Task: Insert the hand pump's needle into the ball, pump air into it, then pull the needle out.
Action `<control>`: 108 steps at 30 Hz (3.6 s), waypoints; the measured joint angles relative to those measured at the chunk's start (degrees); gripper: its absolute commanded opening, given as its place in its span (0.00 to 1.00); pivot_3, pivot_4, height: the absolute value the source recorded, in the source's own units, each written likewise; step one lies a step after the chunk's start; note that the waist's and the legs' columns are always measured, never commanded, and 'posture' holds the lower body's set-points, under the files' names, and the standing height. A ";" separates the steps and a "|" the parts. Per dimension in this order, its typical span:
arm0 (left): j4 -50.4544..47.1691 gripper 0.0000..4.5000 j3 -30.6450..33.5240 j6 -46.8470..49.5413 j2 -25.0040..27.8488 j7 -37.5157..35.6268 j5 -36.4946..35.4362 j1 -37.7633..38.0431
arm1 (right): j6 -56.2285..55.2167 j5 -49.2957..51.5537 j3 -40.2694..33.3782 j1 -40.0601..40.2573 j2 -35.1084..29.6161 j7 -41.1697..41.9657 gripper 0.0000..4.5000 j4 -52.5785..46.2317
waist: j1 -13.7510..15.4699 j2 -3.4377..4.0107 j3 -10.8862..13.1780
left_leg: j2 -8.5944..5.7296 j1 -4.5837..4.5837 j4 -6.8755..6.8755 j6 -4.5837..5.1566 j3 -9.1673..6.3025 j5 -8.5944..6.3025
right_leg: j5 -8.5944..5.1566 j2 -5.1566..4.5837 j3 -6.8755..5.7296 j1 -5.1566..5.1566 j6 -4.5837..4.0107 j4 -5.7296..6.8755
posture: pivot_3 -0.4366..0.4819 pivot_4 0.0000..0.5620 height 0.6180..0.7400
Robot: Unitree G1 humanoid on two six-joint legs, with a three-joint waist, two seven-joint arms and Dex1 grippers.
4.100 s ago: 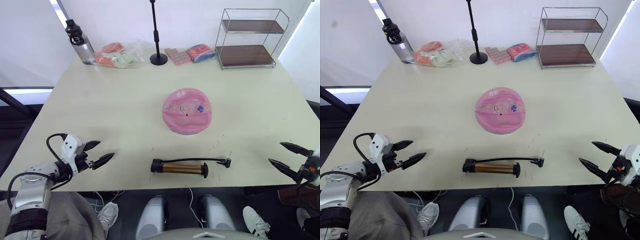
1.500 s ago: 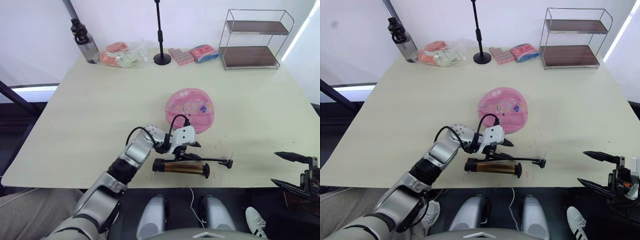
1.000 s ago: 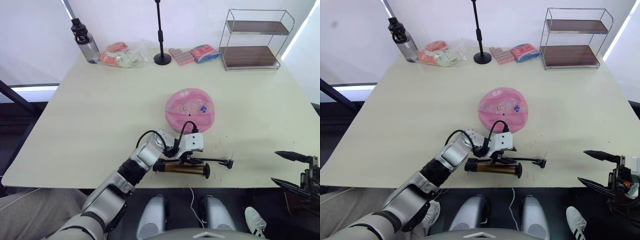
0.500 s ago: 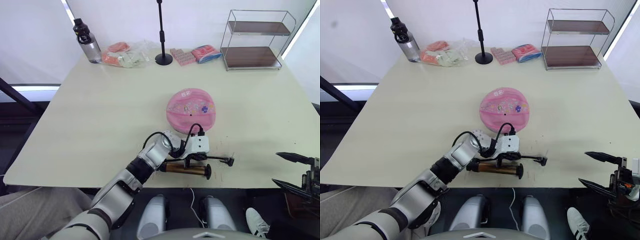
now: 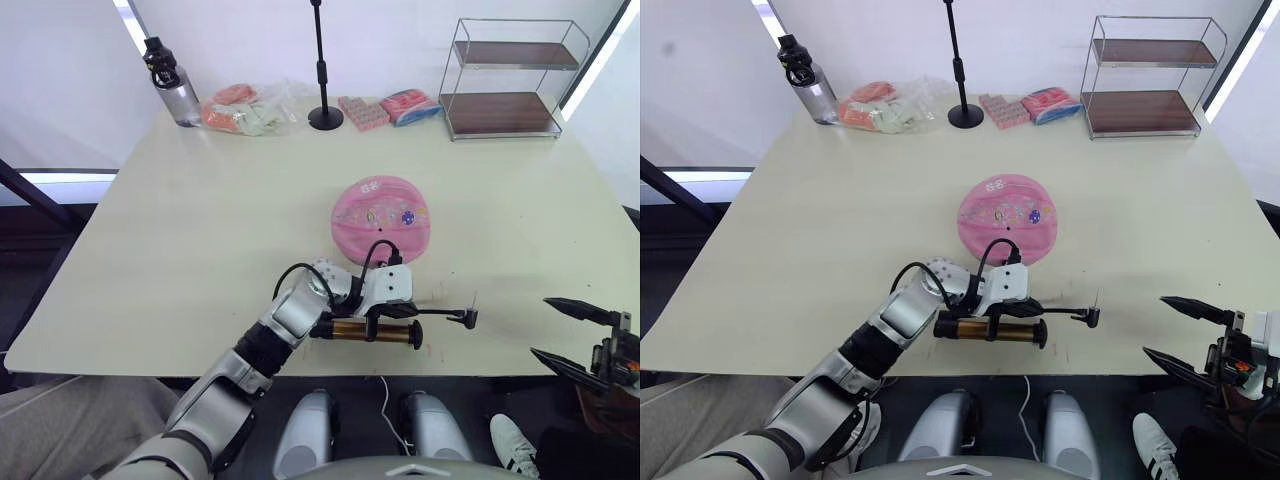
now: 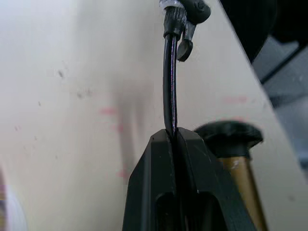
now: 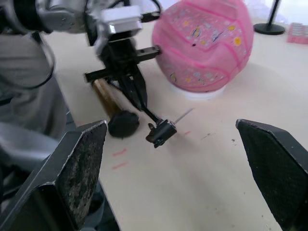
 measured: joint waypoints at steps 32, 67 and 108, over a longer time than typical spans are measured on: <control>-4.79 0.01 7.74 0.64 -3.67 6.26 -12.16 7.04 | 36.03 17.93 7.54 -0.92 15.50 -53.12 1.00 -28.48 | -0.08 0.05 -0.01 | 0.02 -0.05 0.00 0.00 -0.03 0.00 | -0.02 0.04 -0.04 -0.02 -0.03 0.00 | 0.48 0.27 1.00; -4.00 0.24 7.64 1.94 -3.16 5.15 -14.14 7.00 | 35.38 16.96 8.83 -0.99 15.67 -50.16 0.07 -28.75 | -0.09 0.05 -0.01 | 0.02 -0.06 -0.01 0.01 -0.04 -0.01 | -0.06 0.04 -0.04 -0.03 -0.08 -0.01 | 0.48 0.27 1.00; 13.76 0.97 25.77 -4.80 9.53 8.80 -15.53 -10.72 | 34.63 4.09 -0.40 -10.12 -15.51 -25.18 0.07 -24.77 | -0.02 -0.39 0.24 | 0.02 -0.14 0.00 0.00 0.01 0.00 | 0.03 0.05 -0.10 -0.04 0.07 -0.07 | 0.48 0.27 1.00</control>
